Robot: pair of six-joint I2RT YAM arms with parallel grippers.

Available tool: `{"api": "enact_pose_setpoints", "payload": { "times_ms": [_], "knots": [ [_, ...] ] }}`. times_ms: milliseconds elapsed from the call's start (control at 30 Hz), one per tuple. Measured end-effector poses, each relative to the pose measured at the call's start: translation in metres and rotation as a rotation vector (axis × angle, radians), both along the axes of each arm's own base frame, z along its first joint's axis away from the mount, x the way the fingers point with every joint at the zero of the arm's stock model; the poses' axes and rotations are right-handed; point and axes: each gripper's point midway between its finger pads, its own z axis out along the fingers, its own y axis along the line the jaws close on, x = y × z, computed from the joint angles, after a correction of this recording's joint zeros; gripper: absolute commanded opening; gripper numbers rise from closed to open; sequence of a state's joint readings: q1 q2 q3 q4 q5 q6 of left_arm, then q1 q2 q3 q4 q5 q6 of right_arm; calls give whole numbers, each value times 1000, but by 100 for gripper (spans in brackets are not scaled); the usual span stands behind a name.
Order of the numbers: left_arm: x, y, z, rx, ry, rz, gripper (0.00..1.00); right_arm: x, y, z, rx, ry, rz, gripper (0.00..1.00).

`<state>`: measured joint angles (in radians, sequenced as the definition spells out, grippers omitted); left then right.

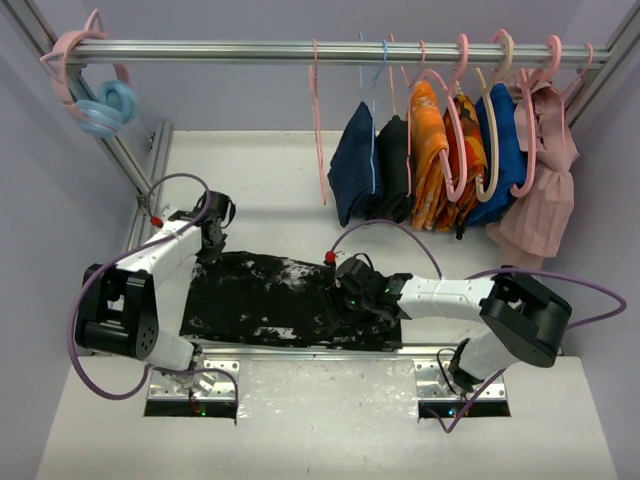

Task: Place the trousers on the hanger
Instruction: Fold the trousers at the center of the board.

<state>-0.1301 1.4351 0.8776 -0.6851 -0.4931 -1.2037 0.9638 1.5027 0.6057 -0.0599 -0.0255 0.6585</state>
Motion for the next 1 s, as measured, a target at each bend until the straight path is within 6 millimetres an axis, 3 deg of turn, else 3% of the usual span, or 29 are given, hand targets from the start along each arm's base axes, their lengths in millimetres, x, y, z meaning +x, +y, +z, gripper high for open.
{"api": "enact_pose_setpoints", "payload": {
  "times_ms": [67,133,200,267,300,400,500,667,767,833,900,1000],
  "knots": [
    [0,0,-3,4,24,0,0,0,0,0,7,-5,-2,68],
    [0,1,-10,10,52,-2,22,0,0,0,10,-5,-4,70],
    [0,5,-16,30,78,-3,46,0,0,0,13,-5,-4,73],
    [2,15,-20,62,84,11,87,-1,0,1,18,-3,-1,73],
    [3,21,-20,78,82,20,100,-2,0,2,18,-2,1,73],
    [6,34,-14,114,64,42,100,-4,-4,2,5,3,4,73],
    [8,38,4,126,8,46,100,-8,-14,5,-24,12,0,73],
    [9,38,63,122,-168,32,100,-12,-45,17,-94,11,-51,67],
    [-4,36,111,104,-344,8,100,-7,-54,35,-93,-38,-85,64],
    [-12,33,129,90,-431,-15,100,2,-56,49,-88,-76,-110,59],
    [-22,26,133,64,-501,-64,100,16,-53,60,-88,-107,-134,55],
    [-41,15,110,30,-484,-144,100,44,-53,59,-115,-115,-193,52]
  ]
}}
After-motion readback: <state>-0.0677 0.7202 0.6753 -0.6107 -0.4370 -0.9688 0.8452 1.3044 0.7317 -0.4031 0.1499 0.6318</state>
